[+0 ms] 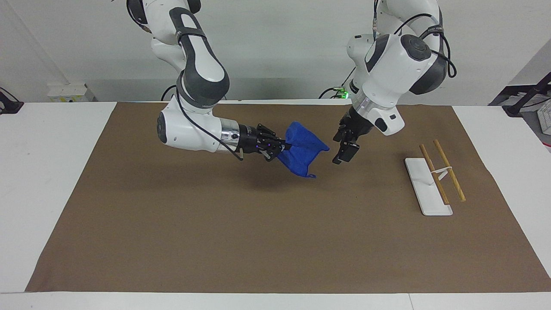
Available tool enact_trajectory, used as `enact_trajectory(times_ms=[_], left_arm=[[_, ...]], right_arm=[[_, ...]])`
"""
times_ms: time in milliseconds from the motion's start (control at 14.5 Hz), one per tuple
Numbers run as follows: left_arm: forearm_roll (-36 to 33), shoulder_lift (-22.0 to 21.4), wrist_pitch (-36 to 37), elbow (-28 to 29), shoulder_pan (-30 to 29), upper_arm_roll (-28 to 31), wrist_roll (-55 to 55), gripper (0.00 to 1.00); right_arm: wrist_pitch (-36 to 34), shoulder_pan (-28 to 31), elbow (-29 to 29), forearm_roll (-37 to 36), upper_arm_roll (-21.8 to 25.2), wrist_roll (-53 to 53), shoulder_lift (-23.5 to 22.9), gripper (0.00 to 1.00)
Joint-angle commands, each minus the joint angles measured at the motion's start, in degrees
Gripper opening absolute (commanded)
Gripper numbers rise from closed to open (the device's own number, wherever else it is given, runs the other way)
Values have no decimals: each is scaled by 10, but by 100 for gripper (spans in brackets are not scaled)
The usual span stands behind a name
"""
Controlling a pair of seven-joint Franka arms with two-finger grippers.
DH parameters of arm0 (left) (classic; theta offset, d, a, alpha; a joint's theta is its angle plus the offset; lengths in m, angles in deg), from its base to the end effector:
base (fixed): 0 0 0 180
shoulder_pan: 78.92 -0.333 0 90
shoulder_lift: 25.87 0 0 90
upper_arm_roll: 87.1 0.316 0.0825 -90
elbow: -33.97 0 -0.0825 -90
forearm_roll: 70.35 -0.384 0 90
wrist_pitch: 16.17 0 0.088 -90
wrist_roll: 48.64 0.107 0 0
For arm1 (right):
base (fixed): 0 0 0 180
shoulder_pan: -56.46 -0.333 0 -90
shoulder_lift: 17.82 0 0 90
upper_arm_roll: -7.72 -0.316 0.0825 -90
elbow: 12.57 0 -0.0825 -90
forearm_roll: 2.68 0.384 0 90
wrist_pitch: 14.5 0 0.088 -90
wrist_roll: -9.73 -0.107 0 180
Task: Right arm passes towel to left arm to hang
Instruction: 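Lift the towel with the right gripper while the left gripper approaches, then grasp the towel with the left gripper and open the right gripper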
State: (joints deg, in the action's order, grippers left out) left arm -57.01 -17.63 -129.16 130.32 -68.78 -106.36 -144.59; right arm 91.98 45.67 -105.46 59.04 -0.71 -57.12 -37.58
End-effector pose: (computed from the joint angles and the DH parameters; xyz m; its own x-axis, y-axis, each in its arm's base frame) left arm 0.5393 -0.3078 0.5311 0.3237 0.9030 -0.2825 0.9460 -0.3046 0.1106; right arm 0.6069 0.2715 0.4581 0.2140 -0.4463 -0.8689 -0.9571 -0.2736 -0.0952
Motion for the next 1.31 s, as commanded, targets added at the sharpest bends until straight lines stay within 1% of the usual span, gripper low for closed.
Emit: enact_trajectory(times_ms=[0,138,206,413,619,757,826,895,1032,1239], left_arm=[[36,-6,-19,18,2,-11,-9,95],[39,-6,-19,20,2,-13,-8,90],[39,-7,-19,24,2,-14,-5,84],[41,-8,-21,34,1,-19,-2,57],[54,-8,-20,34,-5,-19,-2,34],[54,-8,-21,31,-6,-18,-2,15],[54,-7,-22,29,-7,-18,-1,7],[54,-7,-25,29,-6,-18,0,2],[53,-7,-31,29,-7,-17,14,0],[49,-7,-26,28,-8,-11,83,0]], right_arm=[[25,-11,-19,12,-1,-10,16,1],[33,-14,-19,12,0,-11,16,1],[35,-15,-19,11,-1,-11,16,1],[37,-16,-19,11,-1,-11,16,1],[38,-16,-20,11,0,-10,16,1],[38,-16,-20,11,0,-10,16,1],[38,-16,-20,10,-1,-10,16,1],[39,-16,-20,10,-1,-10,16,1],[39,-21,-20,10,0,-10,16,1],[53,-24,-20,9,0,-10,16,3]])
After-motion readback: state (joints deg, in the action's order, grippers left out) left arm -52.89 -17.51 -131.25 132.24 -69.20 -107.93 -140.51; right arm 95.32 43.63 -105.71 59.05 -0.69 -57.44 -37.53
